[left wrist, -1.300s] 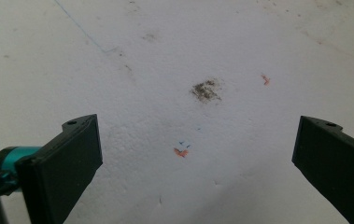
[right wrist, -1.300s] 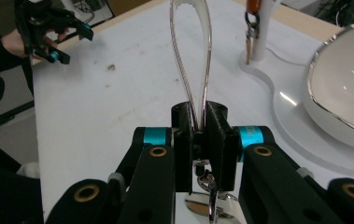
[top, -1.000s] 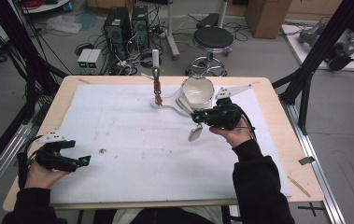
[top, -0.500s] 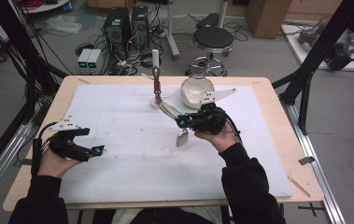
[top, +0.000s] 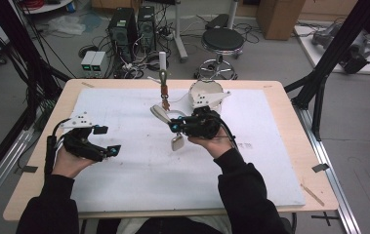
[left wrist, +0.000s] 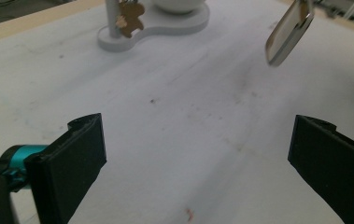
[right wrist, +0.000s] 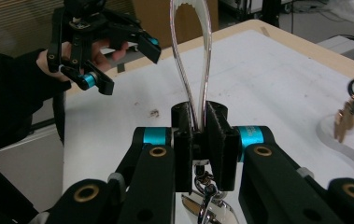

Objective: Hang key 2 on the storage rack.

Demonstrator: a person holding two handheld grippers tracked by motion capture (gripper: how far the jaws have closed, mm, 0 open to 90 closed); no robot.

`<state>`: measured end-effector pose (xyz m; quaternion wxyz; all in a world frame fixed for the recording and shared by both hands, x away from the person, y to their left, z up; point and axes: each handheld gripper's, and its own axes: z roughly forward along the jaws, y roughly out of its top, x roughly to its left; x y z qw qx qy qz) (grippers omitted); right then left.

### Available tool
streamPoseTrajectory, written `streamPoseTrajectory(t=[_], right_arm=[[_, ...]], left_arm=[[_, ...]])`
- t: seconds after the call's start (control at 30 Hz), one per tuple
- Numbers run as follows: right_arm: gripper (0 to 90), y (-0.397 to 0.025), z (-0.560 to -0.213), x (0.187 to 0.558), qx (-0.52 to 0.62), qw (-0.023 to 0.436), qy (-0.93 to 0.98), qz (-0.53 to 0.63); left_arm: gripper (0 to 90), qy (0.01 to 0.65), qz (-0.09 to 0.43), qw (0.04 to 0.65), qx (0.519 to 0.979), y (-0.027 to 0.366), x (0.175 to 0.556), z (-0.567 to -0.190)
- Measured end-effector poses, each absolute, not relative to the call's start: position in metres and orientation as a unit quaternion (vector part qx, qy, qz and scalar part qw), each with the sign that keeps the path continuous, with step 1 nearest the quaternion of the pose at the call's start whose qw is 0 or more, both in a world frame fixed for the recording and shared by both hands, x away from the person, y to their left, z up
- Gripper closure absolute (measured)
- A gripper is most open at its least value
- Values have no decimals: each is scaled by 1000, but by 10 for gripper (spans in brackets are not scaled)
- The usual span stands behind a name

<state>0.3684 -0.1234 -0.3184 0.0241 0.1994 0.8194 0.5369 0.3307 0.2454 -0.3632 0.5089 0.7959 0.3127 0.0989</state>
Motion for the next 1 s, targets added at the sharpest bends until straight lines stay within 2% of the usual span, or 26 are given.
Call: streamPoseTrajectory(t=[0.17, 0.4, 0.5, 0.77, 1.0], right_arm=[[814, -110, -316, 366, 190, 14, 817, 544], [814, -98, -314, 365, 180, 8, 814, 552], [814, -88, -313, 365, 176, 5, 817, 550], [814, -82, -313, 366, 173, 0, 816, 552], [814, -76, -314, 366, 169, -7, 816, 552]], left_arm=[[46, 292, 76, 547, 781, 231, 338, -351], [46, 283, 61, 567, 771, 222, 343, -342], [47, 283, 51, 599, 747, 218, 347, -337], [155, 257, 30, 655, 710, 216, 351, -327], [289, 232, 19, 664, 711, 208, 352, -319]])
